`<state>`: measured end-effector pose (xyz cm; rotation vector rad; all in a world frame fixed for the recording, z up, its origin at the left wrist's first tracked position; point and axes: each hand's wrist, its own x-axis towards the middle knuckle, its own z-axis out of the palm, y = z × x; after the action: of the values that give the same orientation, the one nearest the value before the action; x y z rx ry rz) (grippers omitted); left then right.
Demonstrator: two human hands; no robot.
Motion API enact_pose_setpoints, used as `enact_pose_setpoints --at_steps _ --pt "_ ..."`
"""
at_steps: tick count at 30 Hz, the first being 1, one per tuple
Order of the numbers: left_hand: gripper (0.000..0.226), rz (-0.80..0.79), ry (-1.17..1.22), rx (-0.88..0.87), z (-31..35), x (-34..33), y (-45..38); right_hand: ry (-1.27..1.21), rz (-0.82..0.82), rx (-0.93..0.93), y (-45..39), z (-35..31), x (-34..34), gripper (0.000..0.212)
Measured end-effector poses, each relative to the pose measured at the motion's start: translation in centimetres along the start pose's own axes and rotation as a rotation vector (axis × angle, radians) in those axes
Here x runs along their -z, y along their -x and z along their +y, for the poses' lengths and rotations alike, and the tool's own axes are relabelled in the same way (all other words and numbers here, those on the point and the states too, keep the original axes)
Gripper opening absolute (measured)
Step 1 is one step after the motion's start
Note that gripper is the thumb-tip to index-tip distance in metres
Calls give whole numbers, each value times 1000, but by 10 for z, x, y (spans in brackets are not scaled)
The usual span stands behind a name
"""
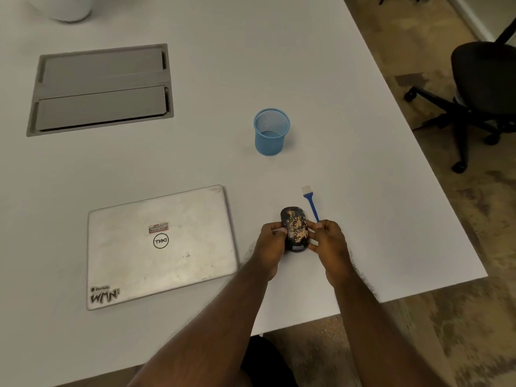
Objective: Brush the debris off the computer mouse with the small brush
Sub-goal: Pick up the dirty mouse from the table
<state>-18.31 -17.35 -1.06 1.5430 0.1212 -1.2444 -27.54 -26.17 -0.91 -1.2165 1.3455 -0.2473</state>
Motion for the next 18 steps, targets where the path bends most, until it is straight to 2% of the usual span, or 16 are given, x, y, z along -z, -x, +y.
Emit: enact_pose_setpoints --at_steps 5,8,13,18 --pt "22 -175 117 65 4 9 18 -55 32 31 29 1 13 16" --pt "33 -313 177 127 7 16 39 -102 33 29 57 -1 23 10" --pt "37 -517 345 264 18 28 80 -185 28 20 114 -10 38 15" --pt "41 -637 392 329 24 36 122 -211 80 60 175 -22 48 15"
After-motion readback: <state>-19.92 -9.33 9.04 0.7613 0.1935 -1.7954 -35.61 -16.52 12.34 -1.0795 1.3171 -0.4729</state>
